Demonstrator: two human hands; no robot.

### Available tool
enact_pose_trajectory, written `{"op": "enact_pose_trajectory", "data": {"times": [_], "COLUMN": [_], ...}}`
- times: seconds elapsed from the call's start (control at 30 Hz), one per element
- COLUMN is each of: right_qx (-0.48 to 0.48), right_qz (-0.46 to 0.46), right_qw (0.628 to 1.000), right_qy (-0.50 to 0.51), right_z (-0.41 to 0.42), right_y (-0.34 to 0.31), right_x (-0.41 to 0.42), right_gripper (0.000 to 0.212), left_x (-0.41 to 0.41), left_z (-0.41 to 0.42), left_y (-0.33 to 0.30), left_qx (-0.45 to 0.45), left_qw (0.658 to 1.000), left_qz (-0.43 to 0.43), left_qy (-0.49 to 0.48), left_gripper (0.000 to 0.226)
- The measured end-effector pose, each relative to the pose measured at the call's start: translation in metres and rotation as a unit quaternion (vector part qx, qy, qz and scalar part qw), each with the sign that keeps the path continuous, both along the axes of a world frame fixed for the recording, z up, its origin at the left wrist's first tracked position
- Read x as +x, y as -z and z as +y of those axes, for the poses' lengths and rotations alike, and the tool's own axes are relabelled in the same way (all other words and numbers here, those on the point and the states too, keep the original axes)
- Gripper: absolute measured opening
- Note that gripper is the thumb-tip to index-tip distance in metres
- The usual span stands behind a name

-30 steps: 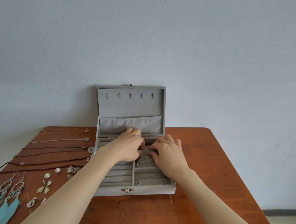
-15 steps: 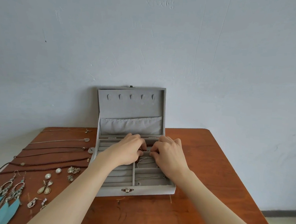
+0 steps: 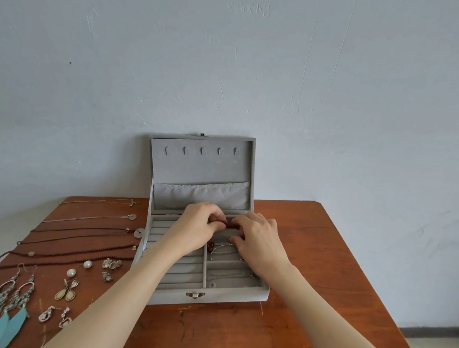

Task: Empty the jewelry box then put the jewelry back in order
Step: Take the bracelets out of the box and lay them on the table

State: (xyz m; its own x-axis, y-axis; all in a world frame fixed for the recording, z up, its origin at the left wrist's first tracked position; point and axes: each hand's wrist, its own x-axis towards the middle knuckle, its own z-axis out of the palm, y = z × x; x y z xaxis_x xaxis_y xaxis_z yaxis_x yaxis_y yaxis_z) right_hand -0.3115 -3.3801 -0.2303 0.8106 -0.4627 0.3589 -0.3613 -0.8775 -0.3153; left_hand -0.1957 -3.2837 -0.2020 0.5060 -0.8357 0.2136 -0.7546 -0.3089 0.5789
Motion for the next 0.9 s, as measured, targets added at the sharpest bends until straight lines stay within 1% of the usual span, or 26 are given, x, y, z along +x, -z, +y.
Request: {"op": "enact_pose_trajectory", "data": {"times": [0.07, 0.13, 0.17, 0.23, 0.3, 0.33, 0.43, 0.53, 0.63, 0.7, 0.9], "right_qx": [-0.015, -0.029, -0.021, 0.06, 0.164, 0.202, 0.268, 0.329, 0.389, 0.403, 0.358], "right_qz": [0.011, 0.022, 0.015, -0.035, -0.105, -0.123, -0.124, -0.125, -0.129, -0.118, -0.047], "right_qw": [1.0, 0.999, 1.0, 0.997, 0.981, 0.972, 0.955, 0.936, 0.912, 0.908, 0.933], "right_qy": [0.001, 0.002, 0.002, 0.015, 0.015, 0.004, -0.027, -0.03, -0.025, -0.014, 0.012], "right_z": [0.0, 0.002, 0.003, 0.003, 0.005, 0.008, 0.022, 0.038, 0.056, 0.073, 0.124], "right_y": [-0.001, -0.002, -0.004, -0.012, -0.028, -0.036, -0.055, -0.065, -0.064, -0.056, -0.011], "right_x": [0.0, -0.001, -0.003, -0.008, -0.015, -0.019, -0.034, -0.052, -0.069, -0.076, -0.071], "right_gripper": [0.032, 0.032, 0.031, 0.032, 0.027, 0.022, 0.01, 0.008, 0.003, 0.002, 0.007], "left_x": [-0.002, -0.003, -0.004, -0.007, -0.012, -0.015, -0.027, -0.04, -0.049, -0.054, -0.069], "left_z": [0.0, 0.002, 0.004, 0.007, 0.015, 0.019, 0.033, 0.054, 0.085, 0.108, 0.161], "left_y": [-0.006, -0.016, -0.022, -0.032, -0.043, -0.049, -0.062, -0.072, -0.071, -0.06, 0.003], "left_qx": [-0.04, -0.056, -0.059, -0.067, -0.079, -0.083, -0.092, -0.094, -0.055, -0.026, 0.027], "left_qw": [0.999, 0.998, 0.998, 0.998, 0.997, 0.996, 0.994, 0.993, 0.994, 0.995, 0.993], "left_qz": [0.003, -0.004, -0.005, 0.004, 0.018, 0.028, 0.058, 0.074, 0.096, 0.093, 0.08], "left_qy": [-0.009, -0.011, -0.009, -0.002, 0.004, 0.007, 0.015, 0.018, 0.022, 0.01, -0.077], "left_gripper": [0.006, 0.006, 0.007, 0.006, 0.006, 0.007, 0.006, 0.005, 0.007, 0.011, 0.011]}}
